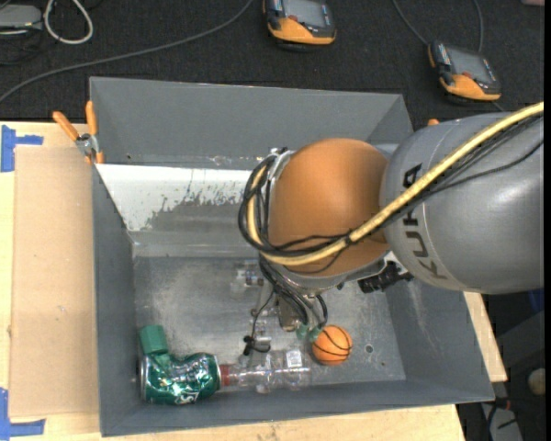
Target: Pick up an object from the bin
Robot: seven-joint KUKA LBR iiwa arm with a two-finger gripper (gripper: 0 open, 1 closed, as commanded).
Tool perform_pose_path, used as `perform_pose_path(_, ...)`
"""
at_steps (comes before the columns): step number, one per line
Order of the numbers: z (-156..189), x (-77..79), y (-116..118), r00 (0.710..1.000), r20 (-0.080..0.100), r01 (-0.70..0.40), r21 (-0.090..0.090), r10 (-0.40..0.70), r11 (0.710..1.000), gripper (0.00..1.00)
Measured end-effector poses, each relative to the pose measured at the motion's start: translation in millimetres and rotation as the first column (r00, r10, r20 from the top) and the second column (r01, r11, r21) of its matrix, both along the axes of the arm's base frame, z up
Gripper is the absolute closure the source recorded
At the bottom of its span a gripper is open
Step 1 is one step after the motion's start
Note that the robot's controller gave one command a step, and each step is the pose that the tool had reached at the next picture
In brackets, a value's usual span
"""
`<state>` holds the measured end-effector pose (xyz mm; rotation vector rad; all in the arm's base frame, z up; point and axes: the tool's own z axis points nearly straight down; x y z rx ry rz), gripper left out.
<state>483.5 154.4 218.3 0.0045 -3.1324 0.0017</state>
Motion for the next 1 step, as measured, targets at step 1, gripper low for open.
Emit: perform_pose_path(1,3.3,1.8,-1.1,1.000,0.007,0.005,0.001,-0.005,1.000,0.00)
